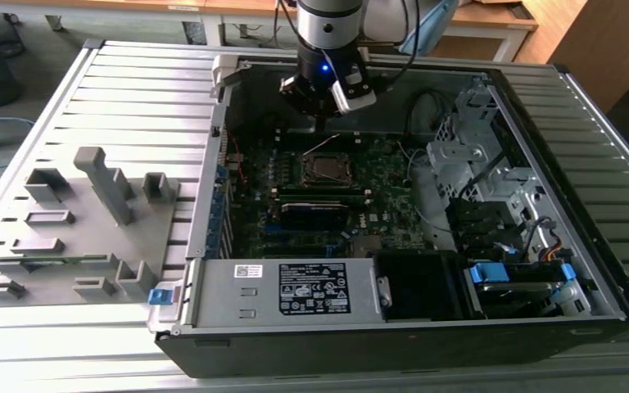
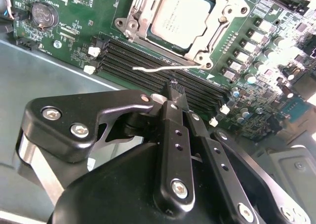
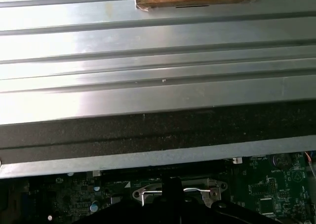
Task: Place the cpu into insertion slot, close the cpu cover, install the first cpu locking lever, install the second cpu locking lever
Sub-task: 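Install the first cpu locking lever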
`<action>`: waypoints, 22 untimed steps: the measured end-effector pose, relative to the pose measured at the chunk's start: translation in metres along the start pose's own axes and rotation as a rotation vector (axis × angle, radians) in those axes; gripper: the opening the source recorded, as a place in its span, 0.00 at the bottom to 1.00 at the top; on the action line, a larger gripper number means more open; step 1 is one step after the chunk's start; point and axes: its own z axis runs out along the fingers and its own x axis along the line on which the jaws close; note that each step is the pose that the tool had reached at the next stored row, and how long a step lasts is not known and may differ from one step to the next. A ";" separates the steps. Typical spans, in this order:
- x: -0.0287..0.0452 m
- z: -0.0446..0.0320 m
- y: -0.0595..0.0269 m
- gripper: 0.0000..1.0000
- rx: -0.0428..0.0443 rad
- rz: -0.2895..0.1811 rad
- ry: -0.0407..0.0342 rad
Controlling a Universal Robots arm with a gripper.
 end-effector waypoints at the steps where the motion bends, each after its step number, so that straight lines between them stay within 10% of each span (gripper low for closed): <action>1: 0.0000 0.0002 0.0000 0.11 -0.0001 0.001 -0.0002; 22: -0.0029 0.0098 -0.0026 0.11 0.0002 0.018 -0.0028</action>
